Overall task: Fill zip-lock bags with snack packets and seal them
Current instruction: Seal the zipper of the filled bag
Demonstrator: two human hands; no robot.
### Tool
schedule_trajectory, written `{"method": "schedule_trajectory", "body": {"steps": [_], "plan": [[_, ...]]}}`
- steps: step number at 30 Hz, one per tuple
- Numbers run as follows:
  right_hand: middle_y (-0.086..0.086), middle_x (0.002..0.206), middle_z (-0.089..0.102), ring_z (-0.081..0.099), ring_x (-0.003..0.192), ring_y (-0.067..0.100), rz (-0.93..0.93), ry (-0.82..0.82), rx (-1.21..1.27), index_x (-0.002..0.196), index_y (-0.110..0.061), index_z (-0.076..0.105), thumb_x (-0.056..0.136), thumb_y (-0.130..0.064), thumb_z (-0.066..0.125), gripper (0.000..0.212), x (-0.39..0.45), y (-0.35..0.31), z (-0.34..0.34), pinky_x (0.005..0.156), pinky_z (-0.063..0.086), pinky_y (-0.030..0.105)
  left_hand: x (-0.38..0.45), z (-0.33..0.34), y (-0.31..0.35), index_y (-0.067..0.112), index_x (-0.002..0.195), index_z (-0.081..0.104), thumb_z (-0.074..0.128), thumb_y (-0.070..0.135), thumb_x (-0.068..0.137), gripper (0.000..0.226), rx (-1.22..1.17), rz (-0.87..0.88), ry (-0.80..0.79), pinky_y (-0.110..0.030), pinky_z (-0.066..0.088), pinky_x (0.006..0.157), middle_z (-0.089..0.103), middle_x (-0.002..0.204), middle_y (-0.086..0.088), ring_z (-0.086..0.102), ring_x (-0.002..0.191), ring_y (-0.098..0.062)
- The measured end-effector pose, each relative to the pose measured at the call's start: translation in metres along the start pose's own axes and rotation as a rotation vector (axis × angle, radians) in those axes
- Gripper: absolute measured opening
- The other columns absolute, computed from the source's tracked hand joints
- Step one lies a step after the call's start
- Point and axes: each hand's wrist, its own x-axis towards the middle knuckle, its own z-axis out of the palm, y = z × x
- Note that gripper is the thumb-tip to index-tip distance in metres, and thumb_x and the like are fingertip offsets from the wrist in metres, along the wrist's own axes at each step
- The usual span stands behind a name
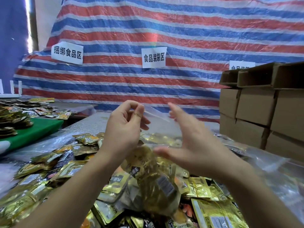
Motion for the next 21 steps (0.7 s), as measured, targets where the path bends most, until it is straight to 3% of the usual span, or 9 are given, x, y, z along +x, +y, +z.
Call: {"method": "schedule_trajectory", "body": {"steps": [2,4,7,9,11,14,16,18,21], "plan": [[-0.010,0.163,0.020,0.022,0.146,0.011,0.055,-0.167,-0.051,0.155,-0.037,-0.014,0.064,-0.083,0.062,0.127,0.001,0.005,0.015,0.119,0.021,0.034,-0.001,0.002,-0.001,0.014,0.088,0.061,0.050,0.030,0.101,0.023,-0.022,-0.003,-0.043,-0.020,0.052,0.061,0.068,0.069,-0.002,0.066,0.065,-0.014],[-0.002,0.154,0.038,0.037,0.139,0.018,0.122,-0.257,-0.061,0.157,-0.034,-0.007,0.067,-0.074,0.071,0.126,0.004,0.011,0.030,0.115,0.034,0.038,-0.003,0.006,-0.003,0.013,0.085,0.061,0.049,0.025,0.102,0.024,-0.018,0.002,-0.096,-0.019,0.051,0.062,0.066,0.068,-0.003,0.064,0.064,-0.012],[-0.013,0.101,0.071,0.064,0.087,0.000,0.127,-0.314,0.151,0.125,-0.035,0.058,0.076,-0.047,0.080,0.054,0.007,0.020,0.041,0.078,0.057,0.029,-0.008,0.011,-0.007,0.011,0.083,0.061,0.050,0.018,0.102,0.023,0.034,-0.009,-0.167,-0.020,0.049,0.063,0.066,0.068,-0.005,0.061,0.063,-0.010],[-0.012,0.076,0.072,0.066,0.067,0.001,0.163,-0.337,0.166,0.089,-0.025,0.072,0.082,-0.033,0.078,0.012,0.010,0.029,0.041,0.064,0.057,0.027,-0.010,0.012,-0.010,0.013,0.082,0.063,0.053,0.019,0.101,0.022,0.093,-0.015,-0.170,-0.028,0.050,0.064,0.068,0.071,-0.004,0.062,0.066,-0.012],[-0.007,0.072,0.073,0.068,0.068,0.006,0.251,-0.306,0.146,0.078,-0.019,0.073,0.086,-0.023,0.073,0.009,0.012,0.037,0.042,0.066,0.060,0.033,-0.010,0.012,-0.012,0.019,0.088,0.064,0.054,0.027,0.100,0.017,0.159,-0.020,-0.139,-0.031,0.052,0.067,0.069,0.078,0.001,0.065,0.075,-0.012],[-0.005,0.056,0.065,0.059,0.047,0.005,0.487,-0.196,0.472,0.070,-0.011,0.067,0.091,-0.009,0.067,0.021,0.015,0.049,0.045,0.044,0.047,0.022,-0.007,0.010,-0.011,0.033,0.098,0.058,0.049,0.041,0.099,0.011,0.238,-0.040,-0.060,-0.013,0.045,0.070,0.065,0.092,0.015,0.060,0.086,0.006],[0.009,0.065,0.064,0.056,0.049,0.014,0.670,0.001,0.743,0.080,0.003,0.066,0.091,-0.003,0.064,0.014,0.018,0.060,0.041,0.044,0.043,0.023,-0.006,0.009,-0.009,0.033,0.102,0.054,0.046,0.043,0.099,0.013,0.252,-0.048,-0.022,-0.007,0.040,0.066,0.062,0.096,0.016,0.057,0.086,0.009],[0.019,0.088,0.064,0.062,0.067,0.023,0.832,0.258,1.065,0.104,0.014,0.062,0.094,-0.002,0.060,0.019,0.021,0.073,0.033,0.060,0.052,0.030,-0.006,0.007,-0.007,0.031,0.106,0.054,0.045,0.042,0.101,0.015,0.253,-0.050,-0.017,-0.007,0.041,0.064,0.062,0.098,0.015,0.057,0.087,0.008],[0.022,0.126,0.057,0.065,0.106,0.028,0.933,0.520,1.362,0.135,0.002,0.047,0.100,-0.013,0.055,0.038,0.022,0.086,0.023,0.093,0.055,0.039,-0.007,0.007,-0.005,0.029,0.112,0.054,0.045,0.041,0.101,0.018,0.265,-0.058,-0.044,-0.013,0.041,0.069,0.061,0.102,0.014,0.058,0.095,0.003]]}}
